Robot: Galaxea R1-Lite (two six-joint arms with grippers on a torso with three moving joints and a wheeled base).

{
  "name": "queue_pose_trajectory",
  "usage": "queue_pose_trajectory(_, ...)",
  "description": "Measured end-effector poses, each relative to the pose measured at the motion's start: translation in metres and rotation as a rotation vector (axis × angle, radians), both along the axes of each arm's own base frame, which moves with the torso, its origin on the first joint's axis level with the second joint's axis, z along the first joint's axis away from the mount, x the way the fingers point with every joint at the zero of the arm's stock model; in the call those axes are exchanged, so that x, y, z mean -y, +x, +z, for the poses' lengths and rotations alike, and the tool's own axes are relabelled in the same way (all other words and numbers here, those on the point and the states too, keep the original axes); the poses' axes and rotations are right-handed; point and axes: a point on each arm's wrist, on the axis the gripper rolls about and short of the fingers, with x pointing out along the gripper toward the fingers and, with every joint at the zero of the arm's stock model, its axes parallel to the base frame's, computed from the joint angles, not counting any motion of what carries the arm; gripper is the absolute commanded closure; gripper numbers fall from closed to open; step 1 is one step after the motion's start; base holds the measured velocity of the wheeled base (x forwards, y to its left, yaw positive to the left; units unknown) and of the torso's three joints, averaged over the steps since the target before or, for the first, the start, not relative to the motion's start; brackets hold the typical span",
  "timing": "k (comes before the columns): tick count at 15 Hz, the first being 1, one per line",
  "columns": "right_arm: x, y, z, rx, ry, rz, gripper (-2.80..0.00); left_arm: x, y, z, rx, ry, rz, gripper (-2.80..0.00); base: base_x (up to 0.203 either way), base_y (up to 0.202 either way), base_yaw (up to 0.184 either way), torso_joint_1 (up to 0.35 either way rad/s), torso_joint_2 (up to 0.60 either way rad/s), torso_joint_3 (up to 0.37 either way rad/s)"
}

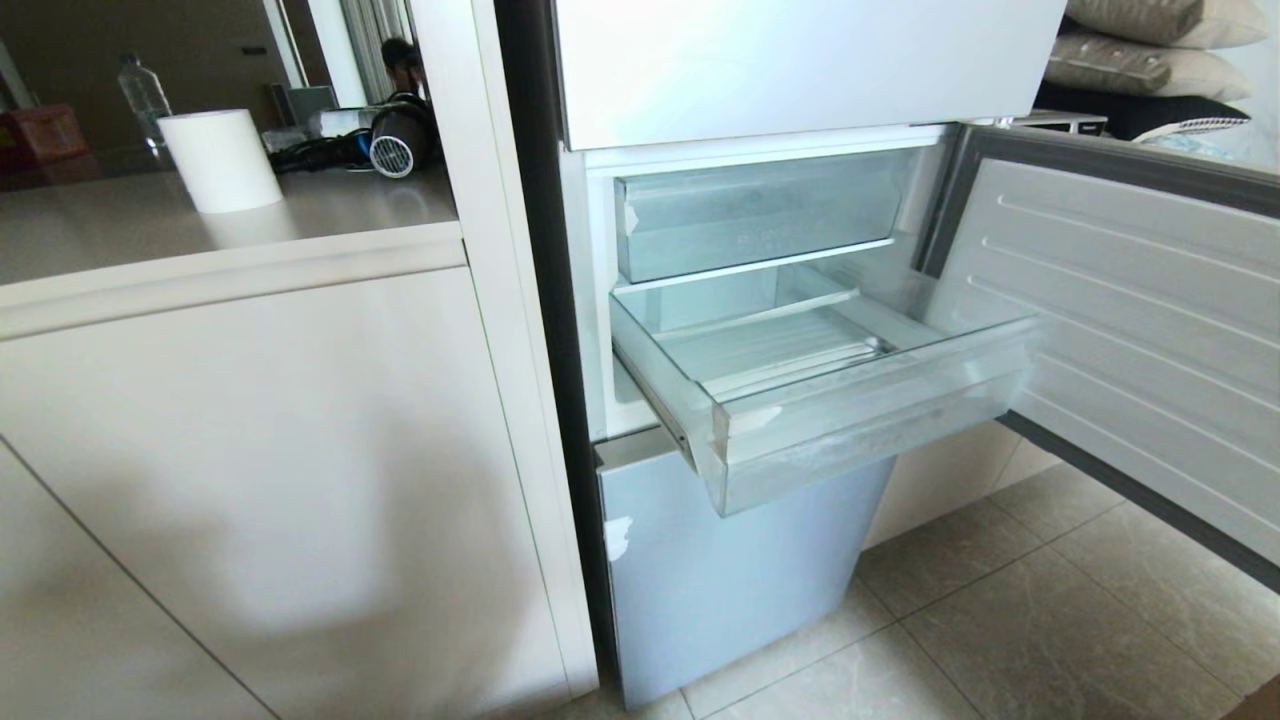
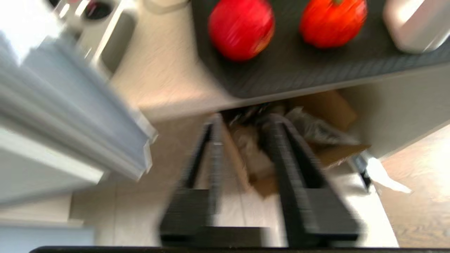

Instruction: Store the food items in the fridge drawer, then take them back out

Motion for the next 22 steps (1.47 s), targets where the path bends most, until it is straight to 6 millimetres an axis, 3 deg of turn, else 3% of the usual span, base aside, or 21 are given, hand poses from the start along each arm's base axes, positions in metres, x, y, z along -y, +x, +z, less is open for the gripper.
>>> queue_pose_trajectory(3, 0.034, -0.007, -0.001, 0.009, -0.041, 0.011, -2.8, 0.0, 0.0, 0.0, 0.0, 0.0, 0.0, 0.0, 0.0, 0.0, 0.0, 0.0, 0.0, 0.0)
queue_pose_trajectory(9, 0.077, 0.002, -0.024, 0.051, -0.032, 0.365, -2.8, 0.0, 0.0, 0.0, 0.0, 0.0, 0.0, 0.0, 0.0, 0.0, 0.0, 0.0, 0.0, 0.0)
queue_pose_trajectory(22, 0.16, -0.007, -0.044, 0.015, -0.064, 0.305, -2.8, 0.0, 0.0, 0.0, 0.0, 0.0, 0.0, 0.0, 0.0, 0.0, 0.0, 0.0, 0.0, 0.0)
